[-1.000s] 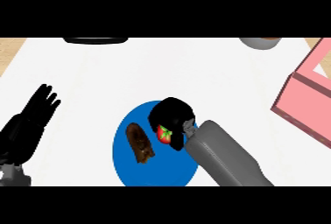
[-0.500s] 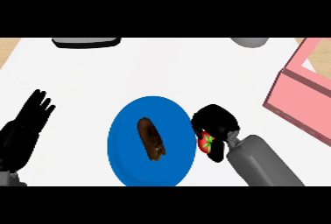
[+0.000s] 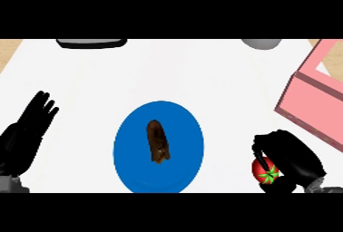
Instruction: Pick the tomato from the plate and place it in the cardboard box
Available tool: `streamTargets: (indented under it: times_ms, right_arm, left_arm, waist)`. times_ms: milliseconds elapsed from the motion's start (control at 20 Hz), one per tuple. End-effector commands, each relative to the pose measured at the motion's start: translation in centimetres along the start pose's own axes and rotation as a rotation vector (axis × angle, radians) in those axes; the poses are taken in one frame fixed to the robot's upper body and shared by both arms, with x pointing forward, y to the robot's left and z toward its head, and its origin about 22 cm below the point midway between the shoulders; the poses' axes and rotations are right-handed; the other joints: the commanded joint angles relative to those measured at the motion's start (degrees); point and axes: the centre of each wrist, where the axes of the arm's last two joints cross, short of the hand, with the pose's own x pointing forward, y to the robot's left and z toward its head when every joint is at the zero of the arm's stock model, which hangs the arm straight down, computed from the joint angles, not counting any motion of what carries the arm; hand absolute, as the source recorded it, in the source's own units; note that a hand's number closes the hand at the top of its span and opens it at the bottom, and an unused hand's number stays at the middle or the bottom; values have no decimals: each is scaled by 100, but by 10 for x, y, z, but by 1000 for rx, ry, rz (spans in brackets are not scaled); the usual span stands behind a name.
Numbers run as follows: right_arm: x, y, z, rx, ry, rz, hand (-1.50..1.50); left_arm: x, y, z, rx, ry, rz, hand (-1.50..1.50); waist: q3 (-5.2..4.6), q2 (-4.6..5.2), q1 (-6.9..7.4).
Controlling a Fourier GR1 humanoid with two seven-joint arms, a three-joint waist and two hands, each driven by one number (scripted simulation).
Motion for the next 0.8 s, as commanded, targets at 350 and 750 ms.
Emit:
streamTargets:
  times_ms: [350, 750]
  right_arm:
    - [32, -91, 98, -409, -65, -29, 150]
    - [16, -137, 134, -653, 110, -92, 150]
  left_arm:
    - [6, -5, -3, -7, 7, -4, 0]
    - [-3, -8, -5, 2, -8, -14, 0]
  waist:
    - [-7, 2, 35]
    - [-5, 15, 48]
